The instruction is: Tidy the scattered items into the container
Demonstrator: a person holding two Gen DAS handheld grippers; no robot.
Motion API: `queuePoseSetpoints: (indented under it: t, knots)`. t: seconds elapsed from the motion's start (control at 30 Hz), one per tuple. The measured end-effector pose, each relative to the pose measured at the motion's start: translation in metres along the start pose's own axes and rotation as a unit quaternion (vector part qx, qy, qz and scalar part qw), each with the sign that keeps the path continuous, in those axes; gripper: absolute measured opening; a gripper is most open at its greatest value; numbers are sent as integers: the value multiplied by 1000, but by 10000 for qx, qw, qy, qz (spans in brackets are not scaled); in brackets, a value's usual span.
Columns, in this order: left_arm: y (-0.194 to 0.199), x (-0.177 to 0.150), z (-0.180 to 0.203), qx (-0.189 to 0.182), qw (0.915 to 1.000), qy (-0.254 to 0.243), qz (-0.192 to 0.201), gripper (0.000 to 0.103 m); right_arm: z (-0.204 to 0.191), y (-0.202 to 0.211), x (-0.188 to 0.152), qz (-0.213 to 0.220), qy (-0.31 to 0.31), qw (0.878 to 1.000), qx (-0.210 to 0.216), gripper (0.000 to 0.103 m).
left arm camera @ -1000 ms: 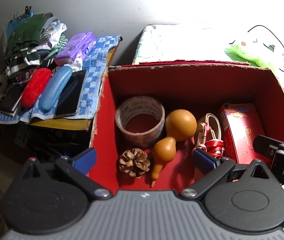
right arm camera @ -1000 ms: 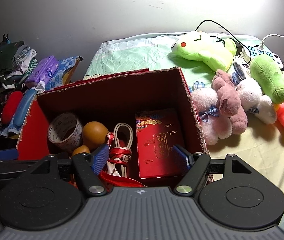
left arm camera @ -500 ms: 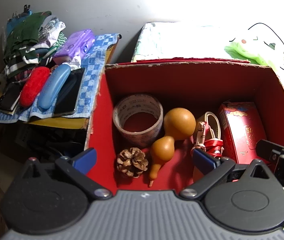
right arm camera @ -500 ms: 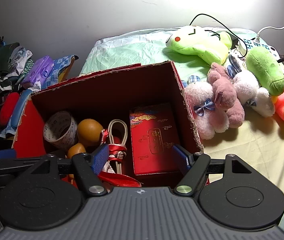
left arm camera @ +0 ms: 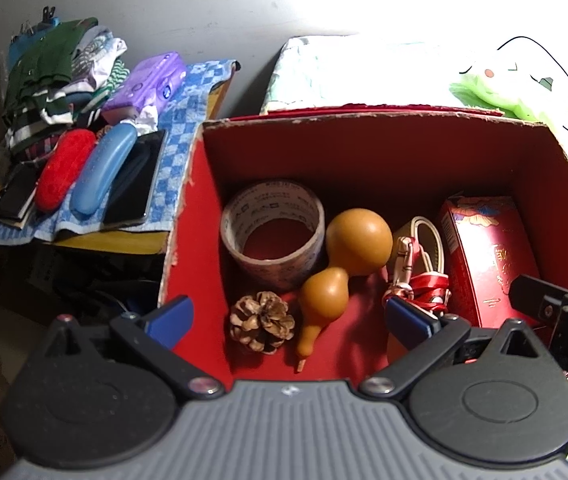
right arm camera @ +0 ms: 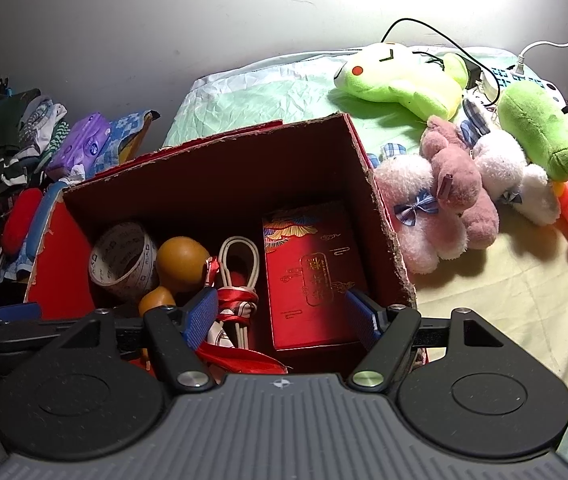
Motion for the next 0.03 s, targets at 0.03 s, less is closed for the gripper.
queuePoseSetpoints:
  t: [0.03]
  knots:
    - [0,0,0,40,10000,-8,26,101,0,0,0,0,1,10000,5,73]
Point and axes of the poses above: each gripper's, at about its wrist camera, not at the fingertips, and y roughly against the way its jaws point, z to its right, x to its top, the point moved 3 cm from there along -y, roughly the way its jaws point, and after that the axes turned 11 degrees about x, right-handed, at the moved point
